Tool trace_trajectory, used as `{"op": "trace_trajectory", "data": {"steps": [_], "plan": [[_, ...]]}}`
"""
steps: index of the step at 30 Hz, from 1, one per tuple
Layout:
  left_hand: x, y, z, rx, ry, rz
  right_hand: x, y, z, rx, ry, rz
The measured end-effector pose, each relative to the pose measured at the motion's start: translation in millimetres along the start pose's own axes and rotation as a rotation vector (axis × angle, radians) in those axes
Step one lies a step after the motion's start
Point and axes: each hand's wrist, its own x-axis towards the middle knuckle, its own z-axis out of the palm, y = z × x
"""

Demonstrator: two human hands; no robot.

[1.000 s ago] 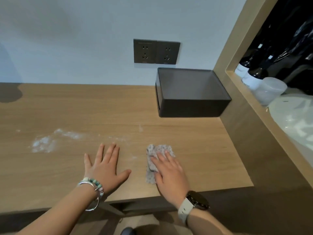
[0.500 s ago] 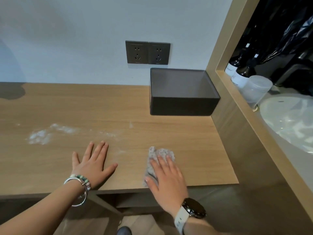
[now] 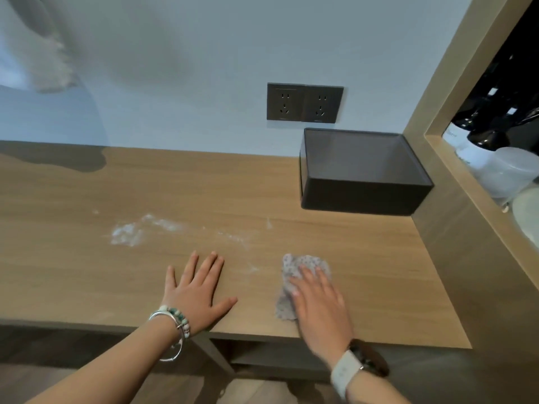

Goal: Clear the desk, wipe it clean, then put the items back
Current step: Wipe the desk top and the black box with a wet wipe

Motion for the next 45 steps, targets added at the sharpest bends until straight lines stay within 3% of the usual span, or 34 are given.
{"op": "trace_trajectory", "data": {"steps": [5, 7, 10, 12, 18, 20, 23, 25, 27, 30, 32, 34, 38, 40, 41, 43, 45], "plan": [[11, -60, -15, 0.084, 0.013, 0.053, 39, 17, -19, 0.127, 0.250, 0.405], [16, -83, -15, 0.086, 0.018, 0.082, 41, -21, -8, 0.143, 0.258, 0.348], [21, -106, -10, 0.088, 0.084, 0.195, 35, -89, 23, 0.180, 0.094, 0.045], [22, -117, -10, 0.111, 0.098, 0.269, 39, -98, 26, 0.144, 0.052, 0.001], [27, -138, -6, -0.036, 0.196, 0.327, 47, -27, -3, 0.183, 0.294, 0.435], [29, -137, -3, -0.018, 0.235, 0.311, 50, -59, 8, 0.129, 0.251, 0.369], [29, -137, -1, -0.008, 0.262, 0.263, 46, -126, 39, 0.059, 0.148, -0.006], [29, -136, -1, 0.019, 0.280, 0.234, 51, -124, 42, 0.024, 0.098, -0.106], [28, -136, -1, 0.035, 0.294, 0.231, 63, -85, 30, 0.029, 0.159, 0.067], [29, -136, 1, 0.025, 0.304, 0.215, 79, -19, -1, 0.103, 0.357, 0.473], [30, -136, 0, -0.068, 0.323, 0.113, 100, -11, -16, 0.110, 0.335, 0.628], [30, -136, -1, -0.123, 0.344, 0.007, 120, -33, -11, 0.076, 0.258, 0.558], [29, -136, -1, -0.102, 0.337, -0.038, 104, -125, 25, 0.044, 0.038, -0.064], [30, -136, 0, -0.106, 0.323, -0.037, 85, -137, 28, 0.030, -0.046, -0.262], [30, -136, 1, -0.105, 0.318, -0.037, 81, -128, 23, 0.006, 0.011, -0.312], [30, -137, 3, -0.105, 0.316, -0.034, 88, -88, 14, -0.047, 0.216, -0.233], [31, -137, 3, -0.112, 0.312, -0.032, 105, -37, 0, 0.015, 0.250, 0.092]]}}
